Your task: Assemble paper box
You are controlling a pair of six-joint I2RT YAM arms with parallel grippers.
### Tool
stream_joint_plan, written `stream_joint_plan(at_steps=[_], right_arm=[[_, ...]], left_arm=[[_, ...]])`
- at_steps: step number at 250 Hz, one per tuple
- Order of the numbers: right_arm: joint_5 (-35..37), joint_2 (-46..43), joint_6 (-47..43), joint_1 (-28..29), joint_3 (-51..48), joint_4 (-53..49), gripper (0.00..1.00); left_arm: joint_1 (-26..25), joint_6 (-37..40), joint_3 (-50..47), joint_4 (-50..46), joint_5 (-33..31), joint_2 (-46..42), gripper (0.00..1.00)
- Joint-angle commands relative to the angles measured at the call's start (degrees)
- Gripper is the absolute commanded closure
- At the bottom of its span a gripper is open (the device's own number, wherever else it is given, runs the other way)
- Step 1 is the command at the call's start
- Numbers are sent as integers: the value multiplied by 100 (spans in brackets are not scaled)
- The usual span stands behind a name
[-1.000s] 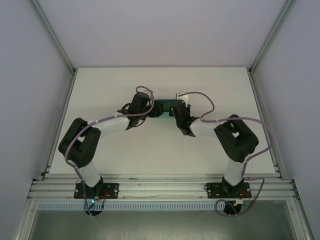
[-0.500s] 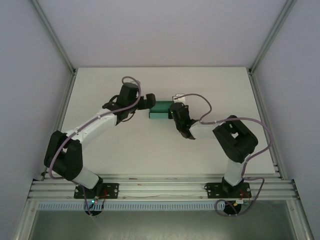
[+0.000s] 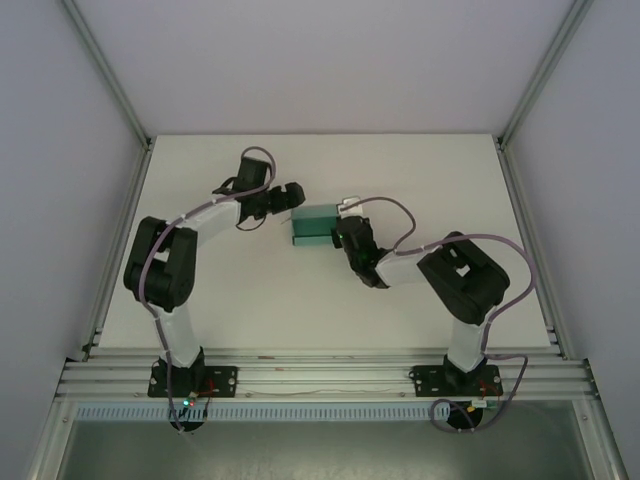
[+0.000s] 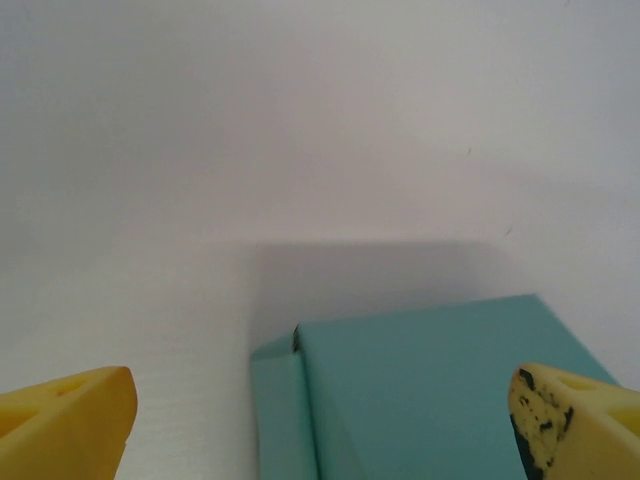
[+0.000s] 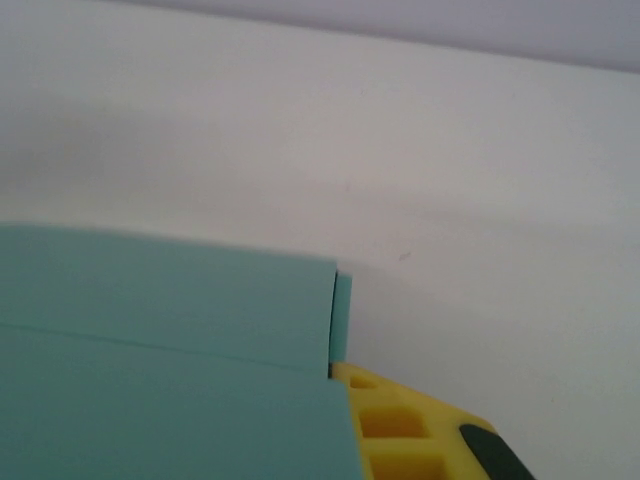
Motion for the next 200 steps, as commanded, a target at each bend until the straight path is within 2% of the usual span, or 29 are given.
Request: stream_joint_plan(at_steps=[1, 22, 62, 84, 125, 148, 167, 200], right_arm=[[-176, 107, -166, 55, -262, -340, 86], [-131, 20, -139, 77, -307, -377, 84], [-302, -242, -100, 128, -432, -461, 75], [-393, -470, -11, 128, -538, -496, 67], [-526, -1046, 0, 133, -690, -990, 45], [-707, -1408, 51, 131, -850, -1190, 35], [-997, -1736, 83, 131, -991, -1282, 27], [-1319, -2208, 234, 102, -999, -1623, 19]], left_arm=[[-35, -266, -145, 496, 652, 3, 10], [-35, -351, -295, 602, 766, 30, 18], [-33, -532, -863, 1129, 875, -14, 26], [-33, -529, -969, 1231, 926, 83, 29], [-33, -496, -1010, 1386, 1037, 187, 37], [-30, -504, -999, 1469, 1092, 374, 38], [-35, -513, -979, 1519, 1117, 450, 43], [-33, -523, -960, 1598, 1182, 563, 49]])
